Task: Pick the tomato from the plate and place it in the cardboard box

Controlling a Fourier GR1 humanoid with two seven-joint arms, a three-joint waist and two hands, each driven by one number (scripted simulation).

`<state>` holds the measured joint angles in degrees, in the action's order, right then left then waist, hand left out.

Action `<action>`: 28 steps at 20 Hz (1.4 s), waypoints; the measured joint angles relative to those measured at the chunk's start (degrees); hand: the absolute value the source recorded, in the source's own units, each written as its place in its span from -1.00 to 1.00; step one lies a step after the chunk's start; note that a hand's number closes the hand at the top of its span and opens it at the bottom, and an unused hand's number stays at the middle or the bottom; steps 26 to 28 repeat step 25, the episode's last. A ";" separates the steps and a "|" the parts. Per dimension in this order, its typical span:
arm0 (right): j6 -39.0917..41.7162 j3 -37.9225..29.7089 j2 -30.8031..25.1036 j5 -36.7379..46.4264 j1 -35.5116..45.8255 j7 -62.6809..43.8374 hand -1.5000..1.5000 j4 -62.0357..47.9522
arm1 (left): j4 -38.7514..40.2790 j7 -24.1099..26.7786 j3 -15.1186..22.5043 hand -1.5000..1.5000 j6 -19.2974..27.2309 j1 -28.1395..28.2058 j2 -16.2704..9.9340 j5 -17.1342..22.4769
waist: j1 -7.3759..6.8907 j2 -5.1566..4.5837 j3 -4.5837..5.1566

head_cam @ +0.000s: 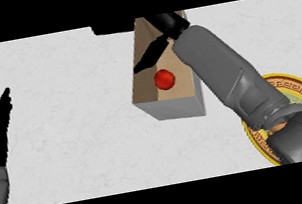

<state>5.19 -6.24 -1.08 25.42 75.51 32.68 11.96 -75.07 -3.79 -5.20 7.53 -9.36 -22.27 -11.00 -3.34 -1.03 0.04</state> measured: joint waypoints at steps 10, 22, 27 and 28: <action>11.05 -8.64 -11.43 -7.90 -0.75 2.83 -1.00 -1.94 | -0.48 0.32 -0.27 0.00 -0.27 0.39 0.41 -0.05 | -0.05 -0.43 -0.08; 20.45 -10.31 -28.58 -8.22 -4.87 5.48 -1.00 -3.78 | -0.54 0.62 0.28 0.00 -0.22 -0.95 1.18 -0.71 | -1.44 -1.55 -0.23; 21.70 -9.48 -31.75 -7.27 -6.22 5.85 -1.00 -3.49 | -0.96 0.43 0.17 0.00 -0.67 -1.29 0.79 -0.59 | -1.95 -1.76 -0.31; 21.70 -9.48 -31.75 -7.27 -6.22 5.85 -1.00 -3.49 | -0.96 0.43 0.17 0.00 -0.67 -1.29 0.79 -0.59 | -1.95 -1.76 -0.31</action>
